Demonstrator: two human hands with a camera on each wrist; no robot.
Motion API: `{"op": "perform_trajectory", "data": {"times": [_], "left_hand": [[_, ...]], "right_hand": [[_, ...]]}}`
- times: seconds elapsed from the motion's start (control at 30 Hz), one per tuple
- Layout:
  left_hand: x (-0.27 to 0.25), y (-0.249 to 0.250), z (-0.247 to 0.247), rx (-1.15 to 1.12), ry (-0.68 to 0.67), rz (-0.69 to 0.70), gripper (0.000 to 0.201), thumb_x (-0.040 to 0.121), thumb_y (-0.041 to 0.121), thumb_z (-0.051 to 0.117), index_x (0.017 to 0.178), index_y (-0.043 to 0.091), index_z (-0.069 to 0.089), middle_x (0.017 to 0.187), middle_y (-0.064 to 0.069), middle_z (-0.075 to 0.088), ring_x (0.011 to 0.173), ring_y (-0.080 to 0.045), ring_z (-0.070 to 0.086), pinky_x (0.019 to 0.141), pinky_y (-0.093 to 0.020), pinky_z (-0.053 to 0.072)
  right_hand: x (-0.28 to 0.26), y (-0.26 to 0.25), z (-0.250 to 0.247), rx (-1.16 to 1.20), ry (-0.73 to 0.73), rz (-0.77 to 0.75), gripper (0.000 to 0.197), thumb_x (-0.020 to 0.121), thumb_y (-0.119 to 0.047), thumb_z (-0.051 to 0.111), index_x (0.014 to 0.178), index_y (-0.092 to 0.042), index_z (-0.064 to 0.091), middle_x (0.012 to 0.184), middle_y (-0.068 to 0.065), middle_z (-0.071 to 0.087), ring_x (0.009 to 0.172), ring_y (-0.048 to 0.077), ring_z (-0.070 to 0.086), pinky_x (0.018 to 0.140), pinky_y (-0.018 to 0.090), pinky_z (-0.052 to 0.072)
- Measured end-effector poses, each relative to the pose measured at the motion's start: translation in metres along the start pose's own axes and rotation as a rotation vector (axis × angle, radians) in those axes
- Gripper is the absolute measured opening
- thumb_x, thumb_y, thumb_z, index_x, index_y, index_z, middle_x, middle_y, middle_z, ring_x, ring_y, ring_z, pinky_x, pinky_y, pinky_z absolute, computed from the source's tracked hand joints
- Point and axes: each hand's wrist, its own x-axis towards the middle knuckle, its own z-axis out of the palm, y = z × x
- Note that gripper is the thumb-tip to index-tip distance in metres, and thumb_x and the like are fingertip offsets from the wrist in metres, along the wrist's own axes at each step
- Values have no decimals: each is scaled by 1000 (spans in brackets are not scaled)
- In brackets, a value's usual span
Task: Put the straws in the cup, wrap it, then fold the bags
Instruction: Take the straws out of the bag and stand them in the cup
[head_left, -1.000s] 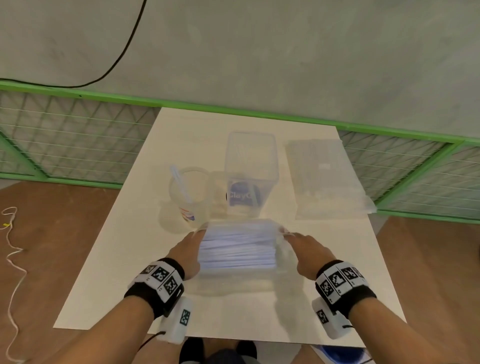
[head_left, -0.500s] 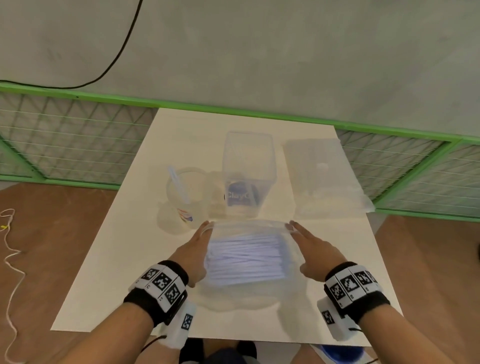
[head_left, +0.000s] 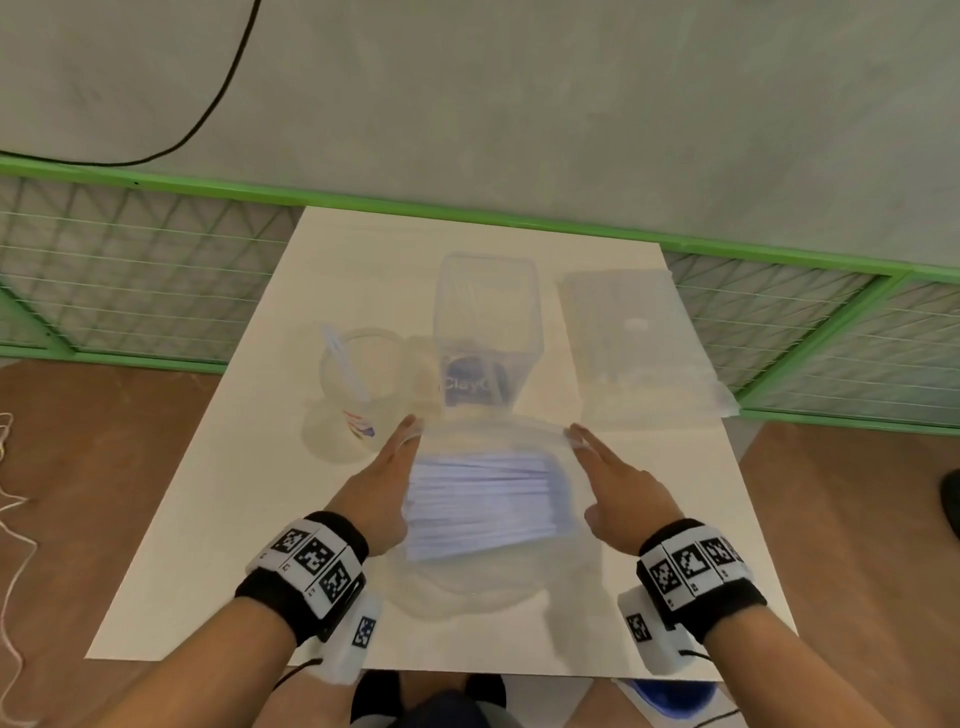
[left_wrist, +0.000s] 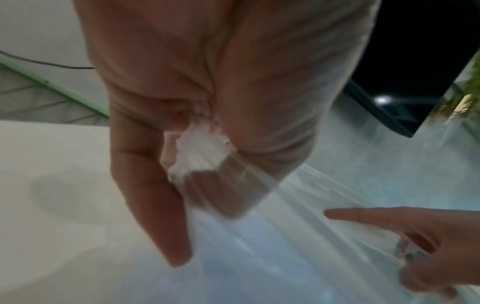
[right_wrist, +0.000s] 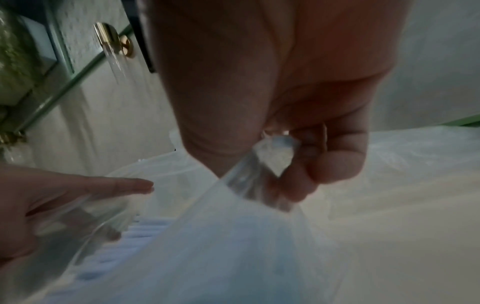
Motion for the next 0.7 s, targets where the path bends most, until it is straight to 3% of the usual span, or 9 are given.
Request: {"op": "perform_trajectory", "data": {"times": [0.1,0.17,0.2,0.3,0.4,0.47,0.53,0.6,0.7], "left_hand": [[1,-6,-3,5,7,23,108,75,-15,46,151,33,-14,154,24,-22,127,-28,48,89,-36,53],[0,-15,8,63,-86,-31,110,74,-14,47,149,36,-18,153,25,-25,110,-28,59,74,-29,53],[1,-19,14,67,-113,-46,111,74,-13,47,149,36,-18,153,25,-25,109,-25,60,73,-27,53],[4,-15,15,18,-48,-34,110,74,-14,47,151,33,-16,154,24,-20,131,-22,46,93,-32,50],[5,-10,3,-61,76,-7,110,73,-17,47,152,33,-9,156,23,-15,135,-20,38,97,-38,49],[5,-15,4,-48,88,-6,112,71,-18,47,151,40,-5,157,24,-17,128,-23,47,83,-38,55],[2,-26,14,3,35,-34,107,72,-15,48,150,44,3,158,21,-15,115,-27,57,67,-32,53],[0,-36,22,-10,54,-57,101,71,-13,48,146,47,17,159,17,-2,119,-24,55,73,-25,49],[-6,-38,25,-59,198,-76,95,68,-16,46,139,46,36,156,10,22,134,-19,42,99,-25,42]], "right_hand": [[2,1,2,109,166,16,89,80,-2,49,154,-34,12,157,-30,-9,72,27,62,66,35,52],[3,4,19,100,70,15,87,81,-1,47,153,-34,12,157,-31,-13,73,28,61,70,37,53],[4,6,29,86,-13,18,85,82,-1,46,153,-33,13,157,-31,-13,75,27,61,73,36,53],[6,5,33,96,-107,10,84,83,-1,46,153,-33,13,158,-30,-9,89,26,64,80,35,54],[10,3,19,181,51,-17,86,84,-7,51,154,-34,9,159,-28,-5,99,25,64,83,35,51],[14,6,17,182,125,-15,83,86,-14,52,154,-35,9,159,-29,-6,92,25,65,79,35,51],[15,10,25,133,1,-9,82,87,-15,51,154,-36,7,159,-29,-9,93,26,65,83,35,52],[16,13,31,100,-115,-14,81,87,-14,49,154,-35,9,159,-28,-6,95,27,63,84,33,51],[15,15,30,113,-102,-34,79,87,-14,49,154,-34,13,159,-27,-3,97,27,63,78,29,48]]}}
